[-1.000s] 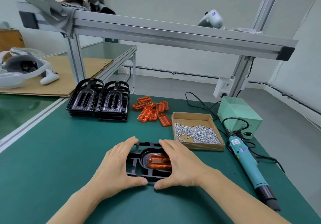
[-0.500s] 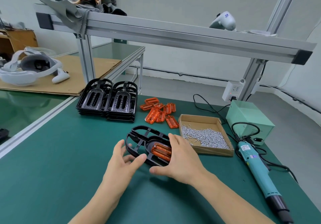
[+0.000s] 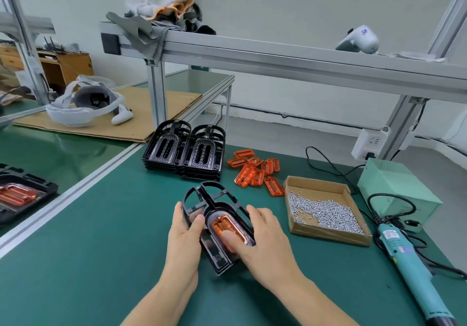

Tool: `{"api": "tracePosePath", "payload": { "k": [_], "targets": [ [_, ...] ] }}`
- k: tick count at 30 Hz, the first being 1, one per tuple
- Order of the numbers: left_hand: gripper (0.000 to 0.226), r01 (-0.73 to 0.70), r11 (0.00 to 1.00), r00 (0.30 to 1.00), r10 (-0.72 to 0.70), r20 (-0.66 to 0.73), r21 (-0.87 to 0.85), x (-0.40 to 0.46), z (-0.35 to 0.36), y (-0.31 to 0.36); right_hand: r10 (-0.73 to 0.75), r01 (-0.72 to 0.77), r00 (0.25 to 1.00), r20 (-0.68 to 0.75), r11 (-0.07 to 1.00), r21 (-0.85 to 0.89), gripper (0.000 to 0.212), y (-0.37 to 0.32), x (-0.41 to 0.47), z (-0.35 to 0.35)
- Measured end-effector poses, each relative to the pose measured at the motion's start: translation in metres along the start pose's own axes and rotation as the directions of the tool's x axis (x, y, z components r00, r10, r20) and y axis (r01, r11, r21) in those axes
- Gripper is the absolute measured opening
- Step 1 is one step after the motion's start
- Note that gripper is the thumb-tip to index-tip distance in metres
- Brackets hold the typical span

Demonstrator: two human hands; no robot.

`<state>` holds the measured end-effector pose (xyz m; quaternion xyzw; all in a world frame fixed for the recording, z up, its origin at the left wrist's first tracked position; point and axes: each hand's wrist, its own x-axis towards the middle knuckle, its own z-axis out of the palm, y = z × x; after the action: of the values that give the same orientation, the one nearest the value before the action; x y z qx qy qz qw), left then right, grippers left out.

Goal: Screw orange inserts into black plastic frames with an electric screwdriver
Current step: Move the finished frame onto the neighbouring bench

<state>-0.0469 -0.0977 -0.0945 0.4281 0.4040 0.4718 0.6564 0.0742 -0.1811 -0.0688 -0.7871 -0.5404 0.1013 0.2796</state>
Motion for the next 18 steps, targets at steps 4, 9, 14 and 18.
{"api": "tracePosePath", "payload": {
  "k": [4, 9, 14, 18],
  "targets": [
    [0.056, 0.011, 0.999, 1.0, -0.011, -0.007, -0.046, 0.003, -0.01, 0.009, -0.024, 0.017, 0.999, 0.022, 0.959, 0.283, 0.047, -0.003, 0.003, 0.001],
    [0.047, -0.052, 0.997, 0.998, 0.05, -0.036, -0.059, 0.001, -0.015, 0.017, -0.014, -0.013, 0.998, 0.054, 0.881, 0.473, 0.05, -0.015, 0.008, 0.017],
    [0.06, -0.121, 0.991, 0.991, 0.123, -0.044, 0.059, -0.005, -0.023, 0.017, -0.026, 0.011, 0.999, 0.023, 0.863, 0.505, 0.052, -0.031, 0.016, 0.034],
    [0.084, -0.144, 0.977, 0.985, 0.156, -0.068, 0.16, -0.002, -0.041, 0.022, -0.057, 0.034, 0.998, 0.029, 0.858, 0.513, 0.051, -0.049, 0.025, 0.047]
  ]
}}
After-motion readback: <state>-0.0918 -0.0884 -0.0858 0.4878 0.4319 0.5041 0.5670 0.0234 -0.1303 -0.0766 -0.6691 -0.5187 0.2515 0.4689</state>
